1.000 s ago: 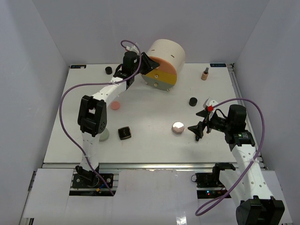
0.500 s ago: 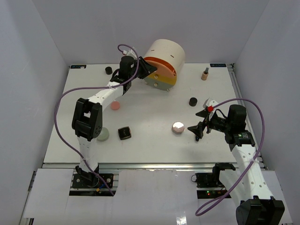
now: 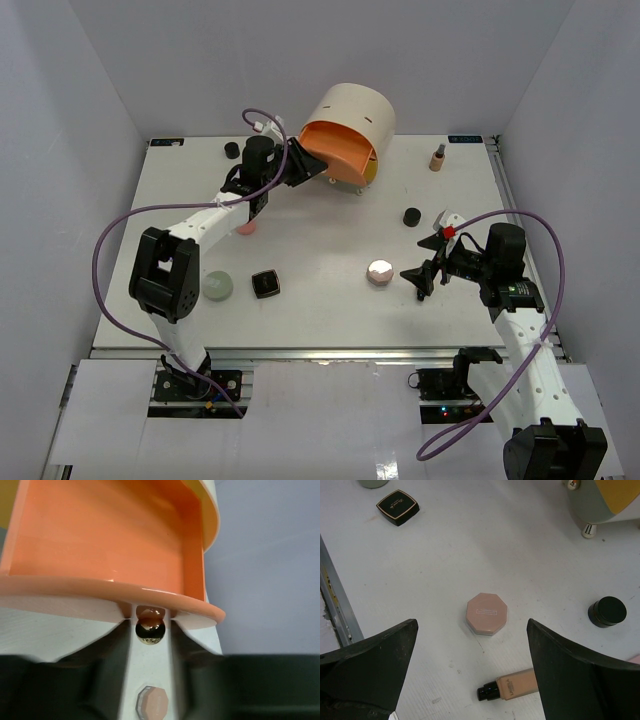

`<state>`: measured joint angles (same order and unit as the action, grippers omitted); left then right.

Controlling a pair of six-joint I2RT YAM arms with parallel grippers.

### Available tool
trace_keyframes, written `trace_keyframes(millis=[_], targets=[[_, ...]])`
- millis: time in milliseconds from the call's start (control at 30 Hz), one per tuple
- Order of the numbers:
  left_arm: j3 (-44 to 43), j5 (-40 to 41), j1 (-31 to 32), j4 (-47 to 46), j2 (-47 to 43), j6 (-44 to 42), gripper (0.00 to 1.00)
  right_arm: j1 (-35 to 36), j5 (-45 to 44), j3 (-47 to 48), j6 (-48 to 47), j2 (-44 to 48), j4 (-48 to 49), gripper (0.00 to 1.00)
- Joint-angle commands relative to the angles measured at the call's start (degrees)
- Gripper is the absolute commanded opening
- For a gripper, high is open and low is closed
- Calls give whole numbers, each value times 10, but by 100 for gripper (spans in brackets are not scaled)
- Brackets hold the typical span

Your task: Organize the makeup

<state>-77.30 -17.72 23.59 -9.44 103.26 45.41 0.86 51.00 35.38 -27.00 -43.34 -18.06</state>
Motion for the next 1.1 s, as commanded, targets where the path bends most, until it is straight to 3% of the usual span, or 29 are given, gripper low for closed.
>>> trace_keyframes(millis=[0,67,133,300,400,567,867,1067], targets=[[-9,-14,1,-8,-19,-7,78,-2,-6,16,2,-2,7,98],[-10,-15,1,-7,-23,-8,93,-2,-15,16,2,-4,7,98],[-13,-17,1,-4,-27,-10,98,-2,-23,17,7,-9,8,97],[-15,-27,-2,7,-41,-14,98,-2,-80,25,37,-31,26,91],[-6,-29,-7,21,-63,-30,98,-2,-141,61,82,-90,38,90],[29,-24,-19,34,-121,-65,98,2,-279,182,144,-264,10,90],[154,-25,-52,57,-294,-160,98,54,-426,364,187,-509,-12,90],[243,14,-52,85,-415,-233,98,65,-449,444,193,-622,-40,94]])
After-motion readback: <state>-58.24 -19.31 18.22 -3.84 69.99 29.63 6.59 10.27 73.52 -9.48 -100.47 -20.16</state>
